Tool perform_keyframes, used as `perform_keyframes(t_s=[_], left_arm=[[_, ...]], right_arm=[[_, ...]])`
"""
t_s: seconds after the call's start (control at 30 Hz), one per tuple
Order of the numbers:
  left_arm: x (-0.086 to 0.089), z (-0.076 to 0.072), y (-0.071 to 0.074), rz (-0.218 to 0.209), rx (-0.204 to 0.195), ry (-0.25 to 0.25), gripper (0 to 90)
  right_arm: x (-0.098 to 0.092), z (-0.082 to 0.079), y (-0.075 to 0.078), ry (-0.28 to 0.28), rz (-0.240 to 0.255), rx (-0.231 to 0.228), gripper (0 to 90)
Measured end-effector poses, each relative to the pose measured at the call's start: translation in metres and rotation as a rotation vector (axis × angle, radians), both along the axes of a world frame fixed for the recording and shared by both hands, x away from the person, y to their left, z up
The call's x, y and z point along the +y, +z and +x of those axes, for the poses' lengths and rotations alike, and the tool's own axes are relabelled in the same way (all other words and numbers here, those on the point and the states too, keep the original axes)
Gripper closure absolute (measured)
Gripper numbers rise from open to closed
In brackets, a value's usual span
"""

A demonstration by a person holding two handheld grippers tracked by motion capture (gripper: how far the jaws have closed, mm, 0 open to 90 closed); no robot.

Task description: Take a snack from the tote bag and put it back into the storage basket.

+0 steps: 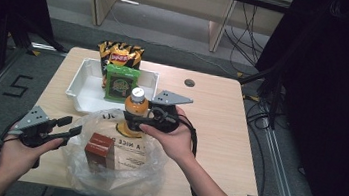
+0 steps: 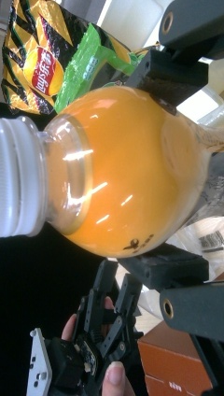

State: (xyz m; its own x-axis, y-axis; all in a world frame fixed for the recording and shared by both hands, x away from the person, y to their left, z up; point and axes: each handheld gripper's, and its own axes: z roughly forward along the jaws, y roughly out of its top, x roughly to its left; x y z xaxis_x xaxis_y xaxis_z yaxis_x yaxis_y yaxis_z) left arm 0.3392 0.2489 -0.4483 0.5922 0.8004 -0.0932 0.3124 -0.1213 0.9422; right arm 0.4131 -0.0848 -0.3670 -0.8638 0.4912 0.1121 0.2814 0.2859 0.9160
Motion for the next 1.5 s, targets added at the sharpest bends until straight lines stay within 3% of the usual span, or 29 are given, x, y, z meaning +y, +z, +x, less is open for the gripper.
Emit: perform_keyframes(t_s=[0.3, 0.33, 0.4, 0.5, 0.53, 0.57, 0.63, 0.77, 0.97, 1.07, 1.33, 1.43, 1.5], left_arm=[[0.000, 0.000, 0.000, 0.021, -0.001, -0.001, 46.8], [0.000, 0.000, 0.000, 0.022, -0.001, -0.001, 46.7], [0.000, 0.000, 0.000, 0.022, -0.001, -0.002, 46.8], [0.001, 0.000, 0.000, 0.023, -0.001, -0.002, 46.8], [0.001, 0.000, 0.000, 0.024, -0.001, -0.002, 46.7], [0.000, 0.000, 0.000, 0.022, 0.000, -0.002, 46.7], [0.000, 0.000, 0.000, 0.022, 0.000, -0.002, 46.7], [0.000, 0.000, 0.000, 0.022, -0.001, -0.003, 46.7], [0.000, -0.001, 0.000, 0.012, 0.004, 0.002, 46.8], [-0.001, -0.001, 0.000, 0.009, 0.006, 0.003, 46.8], [0.000, 0.000, 0.000, 0.020, -0.001, -0.003, 46.8], [0.001, 0.000, 0.000, 0.023, -0.002, -0.004, 46.8], [0.001, 0.000, 0.000, 0.023, -0.003, -0.005, 46.8]], right_arm=[[0.004, 0.008, 0.001, -0.017, 0.003, -0.003, 32.4], [0.005, 0.009, 0.000, -0.018, 0.009, -0.024, 32.5], [0.005, 0.010, 0.001, -0.006, 0.007, -0.002, 32.4], [0.006, 0.013, 0.001, -0.002, 0.003, -0.017, 32.5], [0.006, 0.012, 0.002, -0.013, 0.001, 0.002, 32.4], [0.007, 0.014, 0.002, -0.009, 0.010, -0.018, 32.4], [0.008, 0.014, 0.003, -0.015, 0.005, 0.007, 32.4], [0.009, 0.017, 0.004, -0.013, 0.008, -0.017, 32.5], [0.010, 0.017, 0.006, -0.024, 0.002, -0.001, 32.4], [0.011, 0.020, 0.005, -0.015, 0.012, -0.017, 32.5], [0.013, 0.024, 0.004, -0.054, 0.016, -0.004, 32.5], [0.012, 0.028, 0.004, -0.033, 0.008, -0.008, 32.5], [0.012, 0.028, 0.005, -0.049, 0.001, 0.002, 32.4]])
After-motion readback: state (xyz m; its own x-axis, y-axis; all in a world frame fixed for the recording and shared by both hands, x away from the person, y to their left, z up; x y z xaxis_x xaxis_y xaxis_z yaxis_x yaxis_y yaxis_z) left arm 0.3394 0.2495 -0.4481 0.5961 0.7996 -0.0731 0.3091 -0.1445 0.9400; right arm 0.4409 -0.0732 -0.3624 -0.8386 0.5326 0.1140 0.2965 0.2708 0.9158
